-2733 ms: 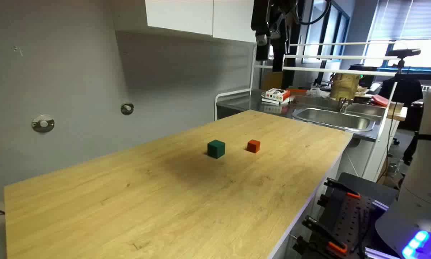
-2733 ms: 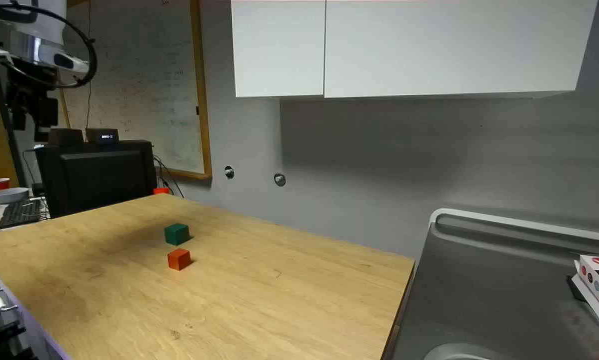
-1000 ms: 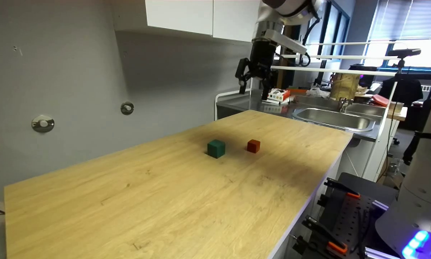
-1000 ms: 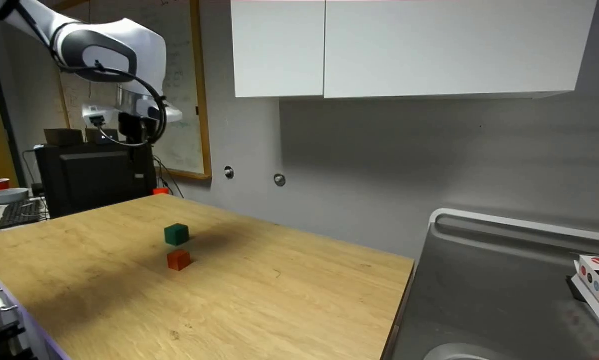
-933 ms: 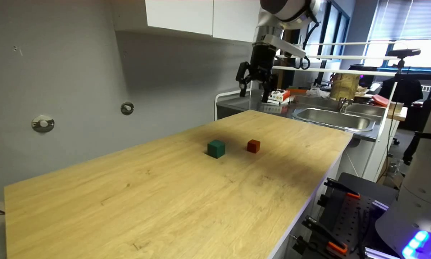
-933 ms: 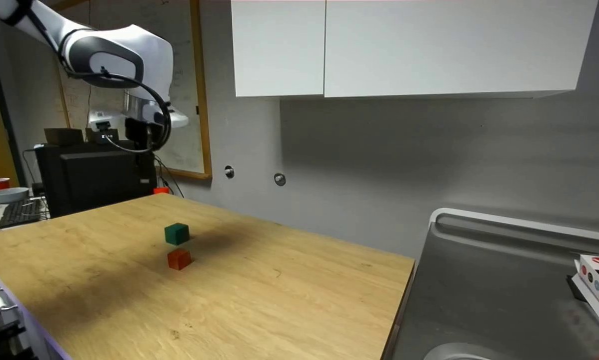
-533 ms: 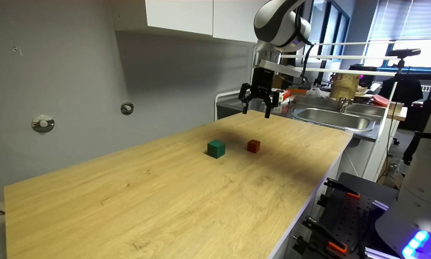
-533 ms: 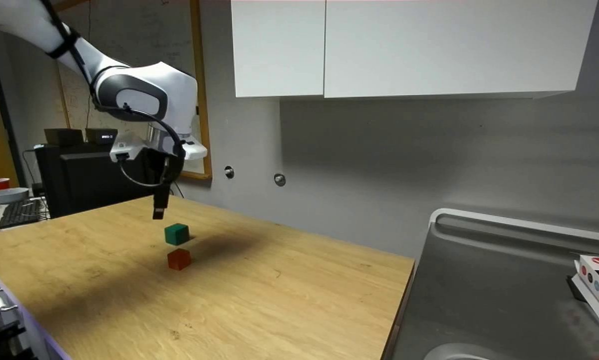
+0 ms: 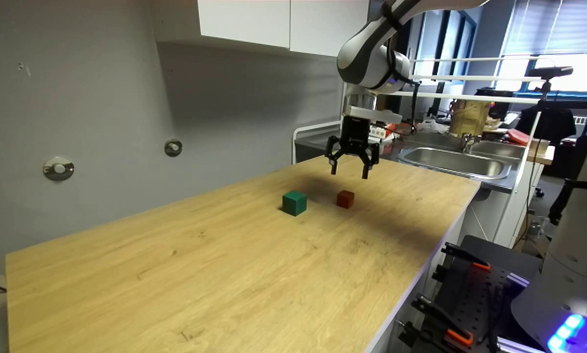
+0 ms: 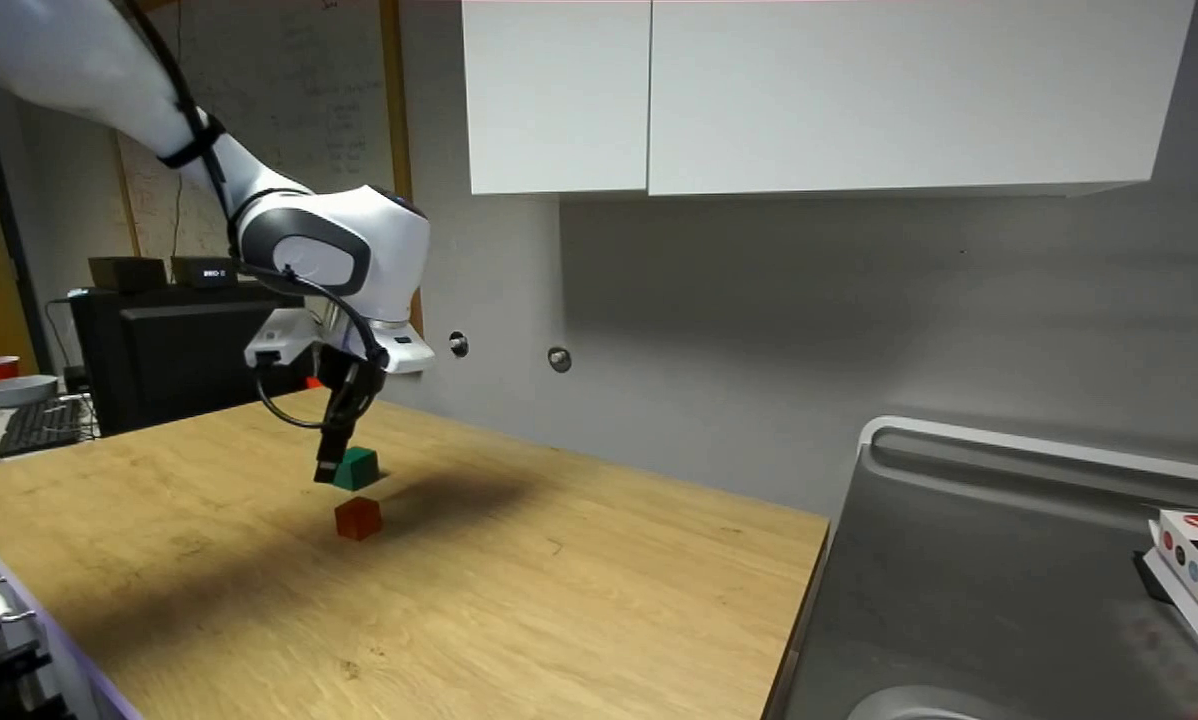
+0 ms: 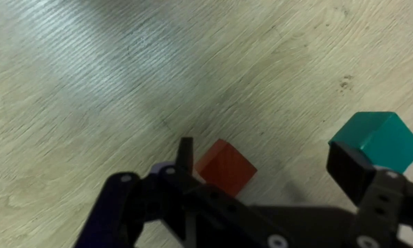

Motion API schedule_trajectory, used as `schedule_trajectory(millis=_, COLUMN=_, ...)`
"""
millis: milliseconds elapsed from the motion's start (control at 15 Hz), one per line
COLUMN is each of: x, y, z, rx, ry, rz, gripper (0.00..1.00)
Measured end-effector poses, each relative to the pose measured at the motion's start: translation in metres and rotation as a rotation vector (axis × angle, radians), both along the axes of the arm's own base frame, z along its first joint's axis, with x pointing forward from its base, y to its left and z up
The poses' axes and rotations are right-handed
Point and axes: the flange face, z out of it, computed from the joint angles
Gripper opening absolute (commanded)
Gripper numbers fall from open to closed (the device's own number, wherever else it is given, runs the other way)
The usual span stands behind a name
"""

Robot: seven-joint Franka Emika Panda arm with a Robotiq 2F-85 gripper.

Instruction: Pick up the orange block and put it on top of the green block

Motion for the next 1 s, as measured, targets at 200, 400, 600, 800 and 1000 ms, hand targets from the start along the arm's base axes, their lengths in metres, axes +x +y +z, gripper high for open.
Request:
schedule_trajectory(millis=200, x=0.013, y=-0.002, z=-0.012, rx=-0.009, ry=0.029, rz=-0.041, gripper=1.00)
schedule_trajectory(millis=400, x=0.027, y=-0.006, z=-0.027, rx=-0.019, ry=0.063, rz=-0.086, gripper=1.00)
schedule_trajectory(millis=600, x=0.037, y=-0.011, z=-0.042, rx=-0.023, ry=0.105, rz=-0.120, gripper=1.00)
schedule_trajectory(millis=800, x=0.042, y=-0.016, z=-0.058, rx=-0.019, ry=0.154, rz=-0.135, gripper=1.00)
schedule_trajectory(millis=1000, x=0.041, y=-0.019, z=-0.072, rx=-0.014, ry=0.202, rz=-0.148, gripper=0.94)
